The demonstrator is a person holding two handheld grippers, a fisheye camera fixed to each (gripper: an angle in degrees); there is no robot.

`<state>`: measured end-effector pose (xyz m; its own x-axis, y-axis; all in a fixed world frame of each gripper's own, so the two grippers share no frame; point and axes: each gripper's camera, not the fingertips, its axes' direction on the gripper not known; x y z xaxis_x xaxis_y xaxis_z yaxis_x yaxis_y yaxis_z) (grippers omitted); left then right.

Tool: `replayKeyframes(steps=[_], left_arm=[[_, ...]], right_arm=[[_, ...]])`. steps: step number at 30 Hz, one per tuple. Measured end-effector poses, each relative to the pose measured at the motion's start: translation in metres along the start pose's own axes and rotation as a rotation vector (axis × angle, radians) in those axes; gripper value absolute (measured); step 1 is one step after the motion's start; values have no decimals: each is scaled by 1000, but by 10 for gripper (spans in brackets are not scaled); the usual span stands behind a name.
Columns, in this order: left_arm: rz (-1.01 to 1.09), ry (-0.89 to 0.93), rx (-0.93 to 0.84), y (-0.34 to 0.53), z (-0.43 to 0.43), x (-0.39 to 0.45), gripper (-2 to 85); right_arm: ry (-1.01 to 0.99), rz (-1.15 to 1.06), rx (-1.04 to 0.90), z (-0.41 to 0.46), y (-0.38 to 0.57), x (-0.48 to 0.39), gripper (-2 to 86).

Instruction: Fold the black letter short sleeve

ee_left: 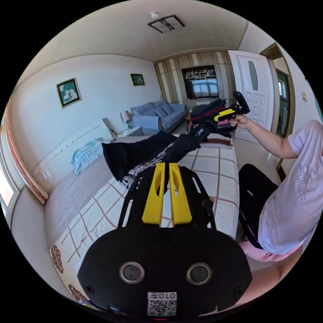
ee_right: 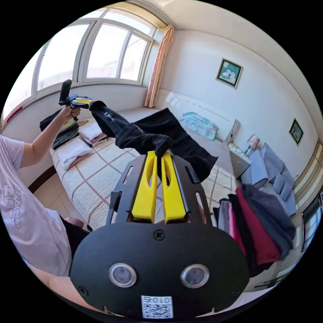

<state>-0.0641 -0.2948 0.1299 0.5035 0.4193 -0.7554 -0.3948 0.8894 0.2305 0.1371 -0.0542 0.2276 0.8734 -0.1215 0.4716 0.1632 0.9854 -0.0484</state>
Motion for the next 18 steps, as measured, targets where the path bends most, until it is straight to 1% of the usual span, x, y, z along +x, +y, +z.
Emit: replayKeyframes(steps=[2, 3, 5, 8, 10, 15, 18], left_arm=[[39, 46, -152, 49, 57, 42, 0], [40, 63, -182, 60, 68, 52, 0], [65, 119, -302, 93, 107, 93, 0], [52, 146, -372, 116, 136, 131, 0], [34, 111, -385, 122, 142, 145, 0], [-22, 60, -297, 116, 122, 159, 0], [-30, 57, -309, 114, 118, 168, 2]], right_arm=[[-60, 22, -77, 39, 41, -9, 12], [-100, 40, -124, 59, 66, -16, 12], [-131, 57, -175, 81, 97, -25, 12], [-182, 79, -232, 101, 130, -36, 12], [-187, 74, -248, 106, 142, -40, 12], [-147, 41, -237, 89, 152, -38, 13], [-134, 15, -240, 84, 155, -40, 14]])
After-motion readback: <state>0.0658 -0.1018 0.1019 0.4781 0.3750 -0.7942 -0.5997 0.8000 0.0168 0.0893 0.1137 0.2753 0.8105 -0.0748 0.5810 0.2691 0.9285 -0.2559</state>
